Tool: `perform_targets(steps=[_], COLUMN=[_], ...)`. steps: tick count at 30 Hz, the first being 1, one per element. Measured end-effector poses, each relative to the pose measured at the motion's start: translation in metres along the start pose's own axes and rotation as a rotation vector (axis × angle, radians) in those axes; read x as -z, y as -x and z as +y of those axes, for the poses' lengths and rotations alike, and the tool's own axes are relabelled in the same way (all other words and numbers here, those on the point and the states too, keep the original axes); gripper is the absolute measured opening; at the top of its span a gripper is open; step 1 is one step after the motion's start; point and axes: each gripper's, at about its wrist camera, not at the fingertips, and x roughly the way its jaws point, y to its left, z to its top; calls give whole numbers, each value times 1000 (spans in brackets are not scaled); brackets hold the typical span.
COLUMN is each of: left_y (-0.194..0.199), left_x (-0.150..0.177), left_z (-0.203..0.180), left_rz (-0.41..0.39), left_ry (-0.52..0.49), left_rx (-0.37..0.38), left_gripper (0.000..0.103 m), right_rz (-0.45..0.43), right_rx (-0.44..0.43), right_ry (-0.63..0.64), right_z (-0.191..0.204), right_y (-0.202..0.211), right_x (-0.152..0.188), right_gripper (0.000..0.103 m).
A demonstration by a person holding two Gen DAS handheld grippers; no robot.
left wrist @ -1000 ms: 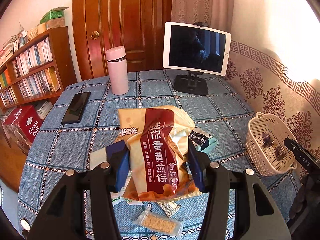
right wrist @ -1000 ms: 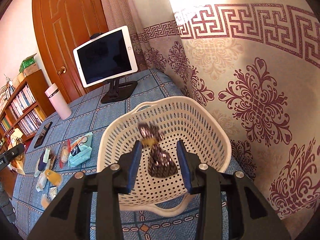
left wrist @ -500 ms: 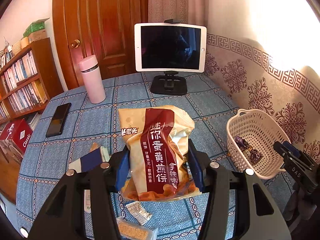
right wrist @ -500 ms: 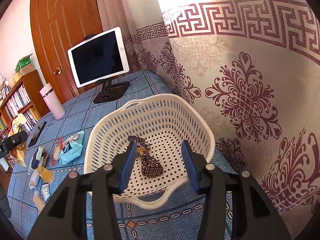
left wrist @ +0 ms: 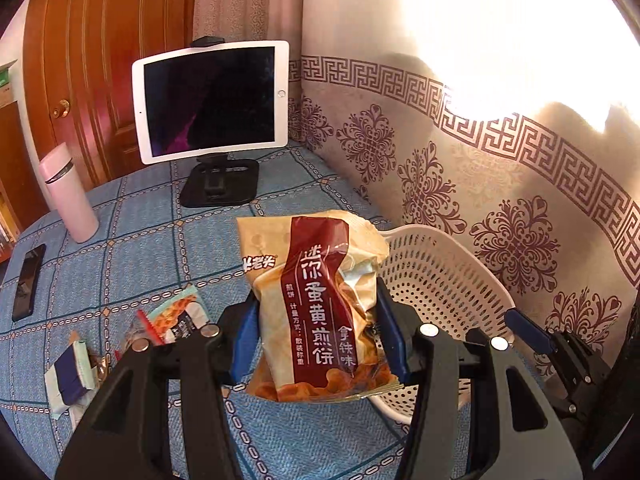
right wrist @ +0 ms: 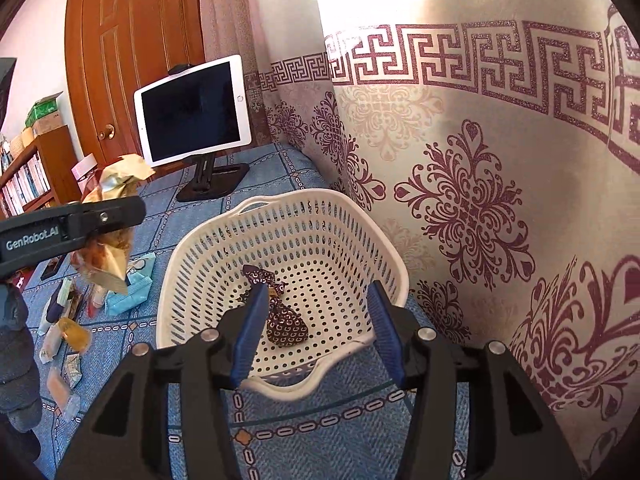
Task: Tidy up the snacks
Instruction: 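Carry the yellow-red biscuit bag with the left gripper and drop it into the basket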
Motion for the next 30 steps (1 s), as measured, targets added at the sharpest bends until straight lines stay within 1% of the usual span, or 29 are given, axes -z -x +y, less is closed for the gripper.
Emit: perform_targets(steps=[7,18,20,22,23,27,28,30], left_y=[-19,-36,-38,-36,-35,-29,-27,-22], left_x=[-3,0,-1,-1,-1,-3,-3,-3], left_z=[-24,-32,-31,-30,-29,-23,-22,-19], left_rz=[24,50,55,38,27,16,10,-5], left_ry=[-26,-31,-30,-23,-19,-3,-1,0], left_rx=[43,54,56,43,35,26,19,-1], left_gripper=[54,55,60,84,88,91,93,95], right_rz=[1,3,3,2,3,2,2,2], right_rx=[-2,-1,-2,-3,-6,-6,-5,-4], right_ry=[-13,-27,-27,-27,-26,-21,-19,-20], right_z=[-5,-7,-7,-6,-6,-3,-3,-2], right_y=[2,2,3,2,2,3,3,3], right_x=[2,2,2,1,1,1,1,1], right_gripper=[52,53,53,53,53,56,56,57])
